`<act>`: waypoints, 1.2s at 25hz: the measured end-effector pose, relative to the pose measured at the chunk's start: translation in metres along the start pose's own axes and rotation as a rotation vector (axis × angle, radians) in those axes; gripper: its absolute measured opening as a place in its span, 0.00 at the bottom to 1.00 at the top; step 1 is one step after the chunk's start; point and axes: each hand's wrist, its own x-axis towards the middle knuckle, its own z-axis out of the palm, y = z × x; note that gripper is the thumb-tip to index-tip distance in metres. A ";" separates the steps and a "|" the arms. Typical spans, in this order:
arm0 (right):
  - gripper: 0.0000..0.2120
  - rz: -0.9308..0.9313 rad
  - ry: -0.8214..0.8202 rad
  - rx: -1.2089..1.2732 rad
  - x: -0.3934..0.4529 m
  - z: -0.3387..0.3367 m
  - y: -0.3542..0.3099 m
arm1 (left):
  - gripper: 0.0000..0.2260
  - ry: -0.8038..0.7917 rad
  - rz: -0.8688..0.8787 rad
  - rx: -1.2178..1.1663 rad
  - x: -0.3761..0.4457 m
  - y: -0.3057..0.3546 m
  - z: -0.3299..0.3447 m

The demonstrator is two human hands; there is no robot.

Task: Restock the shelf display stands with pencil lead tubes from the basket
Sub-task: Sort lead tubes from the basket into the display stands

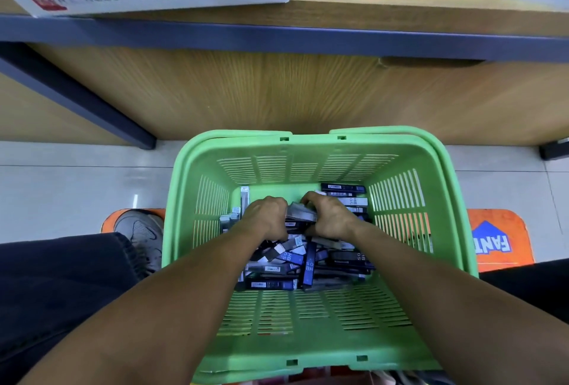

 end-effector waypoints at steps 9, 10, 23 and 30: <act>0.11 0.140 0.135 -0.001 -0.010 -0.033 -0.003 | 0.12 0.024 -0.051 -0.309 -0.014 -0.006 -0.017; 0.11 0.150 0.113 0.019 -0.013 -0.037 -0.004 | 0.11 0.013 -0.043 -0.345 -0.017 -0.006 -0.020; 0.05 -0.024 -0.083 0.476 -0.107 -0.123 -0.052 | 0.26 -0.146 0.106 -0.909 -0.120 0.011 -0.111; 0.10 -0.280 0.029 0.686 -0.168 -0.158 -0.111 | 0.08 0.141 0.314 -1.043 -0.193 0.036 -0.179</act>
